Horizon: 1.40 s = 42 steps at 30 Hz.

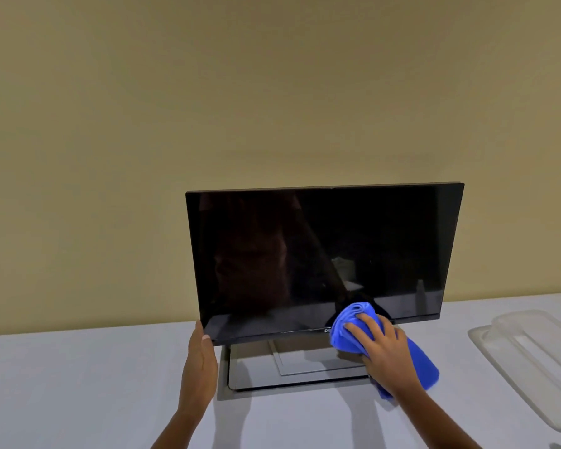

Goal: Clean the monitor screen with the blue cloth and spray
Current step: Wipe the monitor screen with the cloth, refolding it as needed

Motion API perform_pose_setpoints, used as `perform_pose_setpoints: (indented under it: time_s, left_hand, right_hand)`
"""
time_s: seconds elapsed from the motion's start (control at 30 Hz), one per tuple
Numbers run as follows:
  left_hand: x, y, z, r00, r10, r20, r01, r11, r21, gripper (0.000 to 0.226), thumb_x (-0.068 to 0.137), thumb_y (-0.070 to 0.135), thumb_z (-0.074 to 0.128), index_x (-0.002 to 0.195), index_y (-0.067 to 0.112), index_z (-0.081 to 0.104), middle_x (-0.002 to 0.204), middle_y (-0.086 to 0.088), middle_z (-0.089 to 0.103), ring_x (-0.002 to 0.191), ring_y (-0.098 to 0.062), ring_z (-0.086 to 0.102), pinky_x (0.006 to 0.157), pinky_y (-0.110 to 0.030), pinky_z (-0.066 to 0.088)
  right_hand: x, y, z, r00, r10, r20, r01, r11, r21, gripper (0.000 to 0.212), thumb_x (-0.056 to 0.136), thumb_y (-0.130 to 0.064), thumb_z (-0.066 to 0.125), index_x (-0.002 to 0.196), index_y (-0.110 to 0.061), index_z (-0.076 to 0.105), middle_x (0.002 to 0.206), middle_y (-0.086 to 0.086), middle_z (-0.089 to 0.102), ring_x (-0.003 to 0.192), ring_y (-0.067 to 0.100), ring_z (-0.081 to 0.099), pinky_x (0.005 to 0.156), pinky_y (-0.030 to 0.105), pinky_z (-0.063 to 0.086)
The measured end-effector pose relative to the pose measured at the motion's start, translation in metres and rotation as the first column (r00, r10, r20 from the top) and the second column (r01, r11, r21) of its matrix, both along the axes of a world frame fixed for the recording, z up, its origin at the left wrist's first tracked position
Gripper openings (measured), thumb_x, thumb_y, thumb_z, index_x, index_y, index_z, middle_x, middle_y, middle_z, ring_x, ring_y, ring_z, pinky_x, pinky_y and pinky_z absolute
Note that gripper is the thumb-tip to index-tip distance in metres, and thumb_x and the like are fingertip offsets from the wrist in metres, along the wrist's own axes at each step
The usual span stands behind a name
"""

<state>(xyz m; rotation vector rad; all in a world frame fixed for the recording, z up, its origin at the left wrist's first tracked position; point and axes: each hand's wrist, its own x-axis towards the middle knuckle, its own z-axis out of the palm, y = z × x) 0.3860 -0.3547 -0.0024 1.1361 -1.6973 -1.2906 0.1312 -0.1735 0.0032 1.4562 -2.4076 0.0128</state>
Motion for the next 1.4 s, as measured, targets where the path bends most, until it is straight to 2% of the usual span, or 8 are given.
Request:
perform_pose_setpoints:
  time_s: [0.23, 0.37, 0.43, 0.53, 0.87, 1.0, 1.17, 1.4]
  left_hand:
    - [-0.002, -0.007, 0.002, 0.999, 0.032, -0.015, -0.03, 0.994, 0.103, 0.046, 0.1, 0.029, 0.014, 0.144, 0.02, 0.026, 0.152, -0.005, 0.03, 0.14, -0.025, 0.026, 0.117, -0.042, 0.018]
    - [0.001, -0.01, 0.003, 1.0, 0.019, -0.017, -0.016, 0.989, 0.145, 0.046, 0.1, 0.031, 0.014, 0.143, 0.023, 0.028, 0.151, -0.004, 0.031, 0.14, -0.024, 0.025, 0.116, -0.042, 0.016]
    - [0.001, -0.01, 0.004, 1.0, 0.016, -0.019, -0.013, 0.987, 0.16, 0.045, 0.1, 0.03, 0.014, 0.142, 0.022, 0.028, 0.151, -0.005, 0.03, 0.14, -0.024, 0.024, 0.116, -0.041, 0.016]
    - [0.001, -0.01, 0.007, 1.0, 0.017, -0.023, -0.014, 0.988, 0.156, 0.045, 0.1, 0.029, 0.014, 0.143, 0.02, 0.026, 0.152, -0.006, 0.029, 0.14, -0.025, 0.025, 0.115, -0.04, 0.017]
    - [0.001, -0.006, 0.009, 0.995, 0.028, -0.091, -0.011, 0.983, 0.185, 0.043, 0.1, 0.025, 0.018, 0.141, 0.017, 0.029, 0.148, -0.009, 0.036, 0.136, -0.026, 0.032, 0.113, -0.039, 0.022]
    - [0.005, -0.008, 0.009, 0.995, 0.044, -0.094, -0.018, 0.964, 0.266, 0.045, 0.099, 0.032, 0.02, 0.14, 0.022, 0.034, 0.14, -0.014, 0.045, 0.128, -0.029, 0.042, 0.111, -0.044, 0.028]
    - [0.004, -0.006, 0.012, 0.991, 0.057, -0.119, -0.025, 0.967, 0.254, 0.044, 0.1, 0.027, 0.02, 0.14, 0.016, 0.034, 0.145, -0.01, 0.04, 0.132, -0.026, 0.037, 0.112, -0.039, 0.025]
    - [0.005, -0.006, 0.011, 0.993, 0.035, -0.113, -0.012, 0.98, 0.196, 0.044, 0.101, 0.025, 0.015, 0.142, 0.019, 0.028, 0.151, -0.003, 0.029, 0.14, -0.02, 0.024, 0.114, -0.034, 0.016]
  right_hand:
    - [0.037, -0.014, 0.001, 0.976, -0.109, 0.19, 0.125, 0.989, -0.077, 0.064, 0.035, -0.014, 0.087, 0.097, -0.019, 0.07, 0.101, 0.013, 0.07, 0.07, 0.028, 0.065, 0.053, 0.037, 0.054]
    - [0.079, -0.043, -0.012, 0.933, -0.128, 0.336, 0.154, 0.987, -0.052, 0.059, 0.077, -0.027, 0.064, 0.131, -0.023, 0.043, 0.135, 0.01, 0.045, 0.104, 0.024, 0.051, 0.087, 0.036, 0.047]
    - [0.099, -0.061, -0.017, 0.911, -0.112, 0.397, 0.132, 0.991, -0.024, 0.058, 0.085, -0.029, 0.052, 0.138, -0.025, 0.028, 0.141, 0.008, 0.033, 0.114, 0.022, 0.042, 0.096, 0.034, 0.04]
    - [0.124, -0.081, -0.019, 0.894, -0.125, 0.43, 0.134, 0.991, 0.008, 0.058, 0.088, -0.029, 0.048, 0.14, -0.022, 0.023, 0.145, 0.01, 0.028, 0.123, 0.027, 0.038, 0.103, 0.038, 0.035]
    - [0.184, -0.119, -0.004, 0.931, 0.036, 0.362, -0.088, 0.988, 0.13, 0.047, 0.081, -0.013, 0.054, 0.122, -0.011, 0.032, 0.122, 0.02, 0.039, 0.109, 0.037, 0.044, 0.094, 0.05, 0.04]
    - [0.207, -0.139, 0.002, 0.913, 0.099, 0.395, -0.177, 0.97, 0.165, 0.051, 0.081, -0.015, 0.06, 0.124, -0.008, 0.034, 0.131, 0.02, 0.032, 0.12, 0.04, 0.036, 0.1, 0.051, 0.036]
    - [0.186, -0.124, 0.004, 0.91, 0.116, 0.399, -0.177, 0.977, 0.119, 0.048, 0.08, -0.015, 0.057, 0.121, -0.014, 0.033, 0.128, 0.016, 0.035, 0.114, 0.037, 0.04, 0.096, 0.049, 0.038]
    - [0.095, -0.062, -0.003, 0.924, -0.05, 0.378, 0.022, 0.997, 0.079, 0.053, 0.086, -0.036, 0.052, 0.133, -0.025, 0.03, 0.14, 0.006, 0.03, 0.115, 0.024, 0.043, 0.096, 0.036, 0.042]
